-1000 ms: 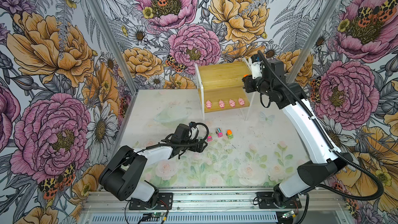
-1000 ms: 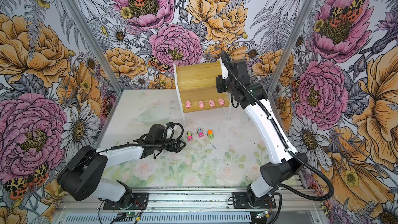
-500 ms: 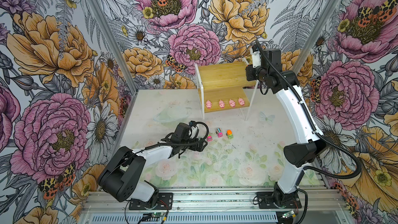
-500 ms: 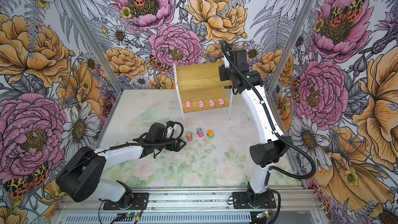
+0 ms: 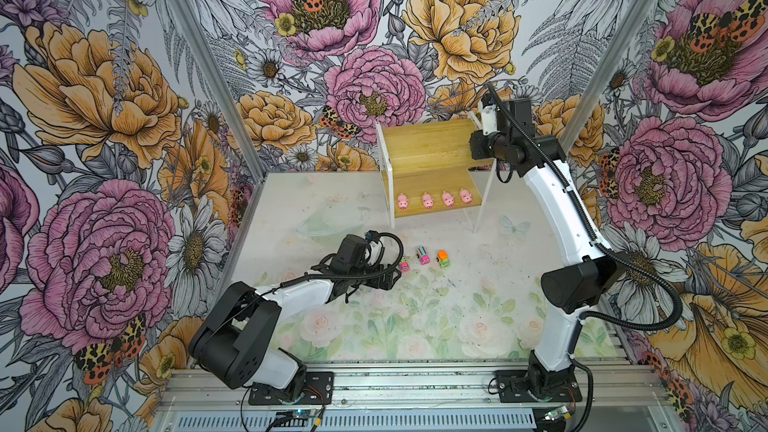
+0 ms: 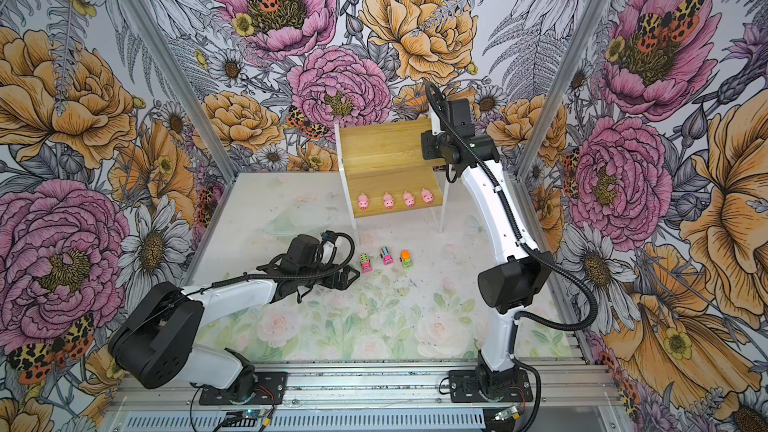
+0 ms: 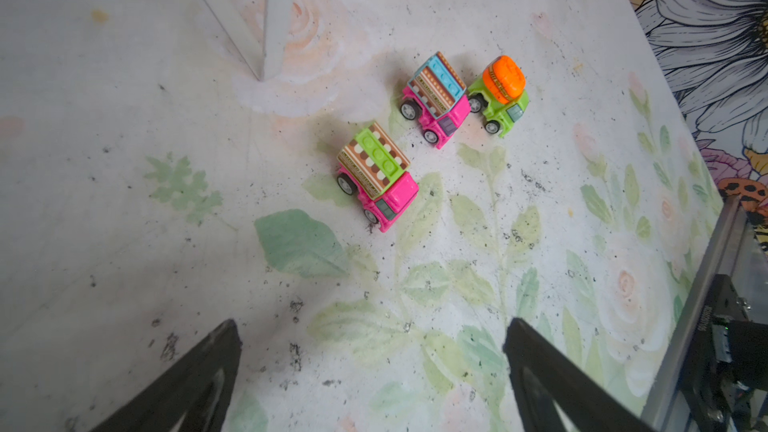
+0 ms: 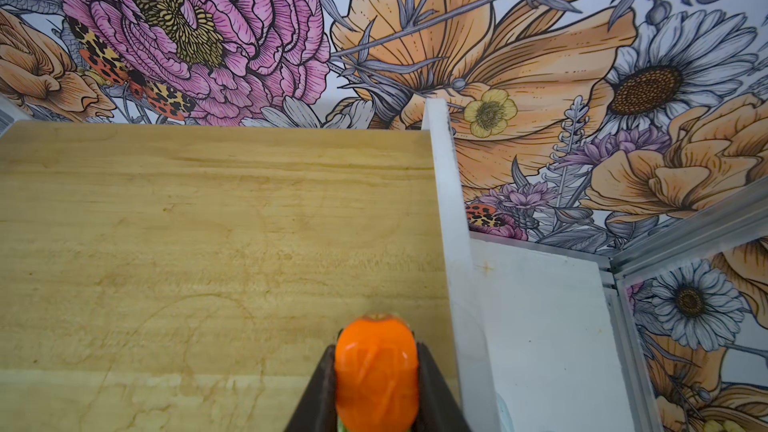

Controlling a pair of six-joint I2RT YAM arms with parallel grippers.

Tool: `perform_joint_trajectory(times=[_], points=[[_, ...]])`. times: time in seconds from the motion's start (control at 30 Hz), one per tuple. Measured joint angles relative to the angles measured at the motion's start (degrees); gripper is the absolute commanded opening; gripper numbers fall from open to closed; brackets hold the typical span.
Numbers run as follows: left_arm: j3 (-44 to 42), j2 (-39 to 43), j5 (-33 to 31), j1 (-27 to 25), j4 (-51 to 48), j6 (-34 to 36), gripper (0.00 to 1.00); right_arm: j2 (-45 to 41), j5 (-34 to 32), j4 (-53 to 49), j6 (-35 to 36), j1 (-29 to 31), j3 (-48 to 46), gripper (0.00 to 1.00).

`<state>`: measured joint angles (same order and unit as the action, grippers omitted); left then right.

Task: Place and organize the plastic toys onto the shelf
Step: 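Raise the held truck above the upper bamboo shelf with the right gripper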

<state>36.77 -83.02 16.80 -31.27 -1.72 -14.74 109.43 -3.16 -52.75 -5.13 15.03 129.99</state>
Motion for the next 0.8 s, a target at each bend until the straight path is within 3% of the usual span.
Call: perform_joint_trajectory(times=[0.6,0.8], points=[[0.0,0.0,-0.9,0.0,-0.2,0.2,0.99,0.0,1.5,0.0,-3.4,0.5,0.0,0.20],[0.0,0.0,-0.9,0.0,-0.2,0.2,0.99,0.0,1.5,0.0,-4.3,0.5,0.0,0.29]])
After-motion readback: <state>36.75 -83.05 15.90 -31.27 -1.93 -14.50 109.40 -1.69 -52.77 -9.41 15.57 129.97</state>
